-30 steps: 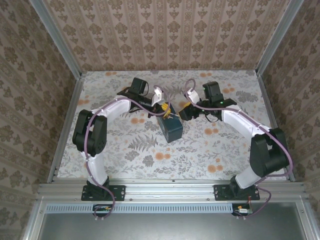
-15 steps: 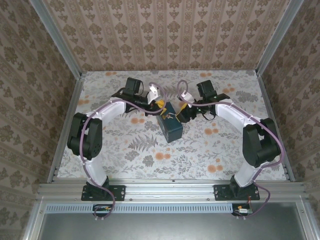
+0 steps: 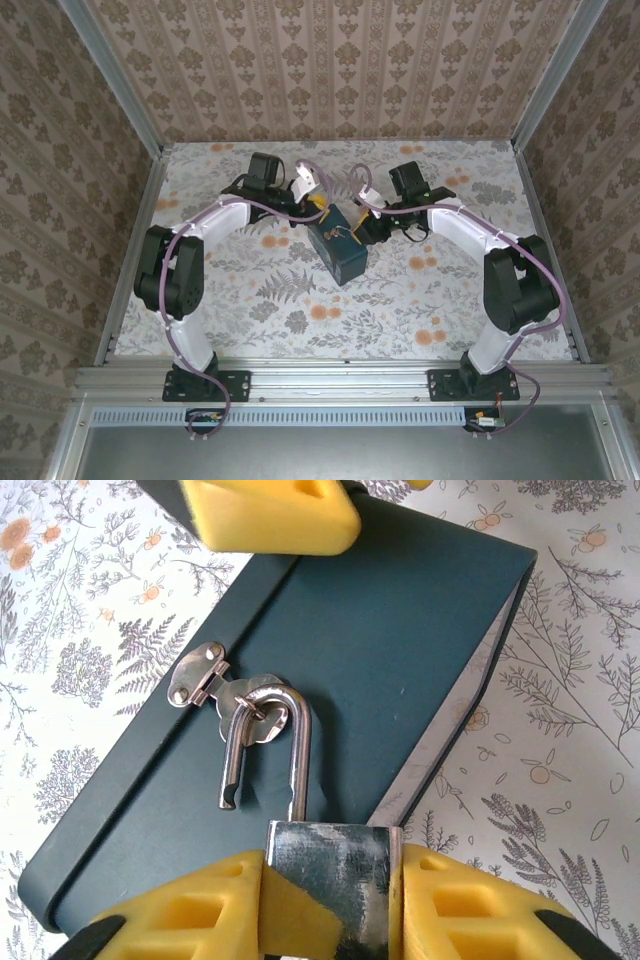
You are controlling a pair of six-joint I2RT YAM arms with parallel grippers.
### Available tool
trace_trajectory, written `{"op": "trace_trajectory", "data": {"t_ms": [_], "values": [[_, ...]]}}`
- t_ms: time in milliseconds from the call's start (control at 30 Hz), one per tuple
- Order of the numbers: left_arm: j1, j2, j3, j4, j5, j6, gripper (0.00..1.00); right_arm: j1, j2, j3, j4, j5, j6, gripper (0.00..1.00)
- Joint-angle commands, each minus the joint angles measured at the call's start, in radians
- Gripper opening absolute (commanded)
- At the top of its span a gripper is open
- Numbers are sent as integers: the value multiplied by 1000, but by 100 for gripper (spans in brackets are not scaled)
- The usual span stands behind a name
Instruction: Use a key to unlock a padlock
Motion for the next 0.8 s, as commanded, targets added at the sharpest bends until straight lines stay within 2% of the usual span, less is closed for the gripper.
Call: {"op": "trace_trajectory", "data": {"t_ms": [0, 100, 267, 500, 767], "values": [[23, -53, -19, 85, -148, -105, 34, 9, -16, 40, -28, 8, 34, 25], [48, -42, -3, 103, -257, -200, 35, 22, -34, 54, -26, 61, 94, 19], [54, -12, -15, 124, -311, -243, 40, 82, -61, 72, -32, 235, 196, 18], [33, 34, -15, 141, -267, -252, 40, 136, -66, 77, 0, 381, 368, 16], [29, 103, 24, 47, -248, -207, 35, 192, -47, 69, 76, 454, 401, 16]]}}
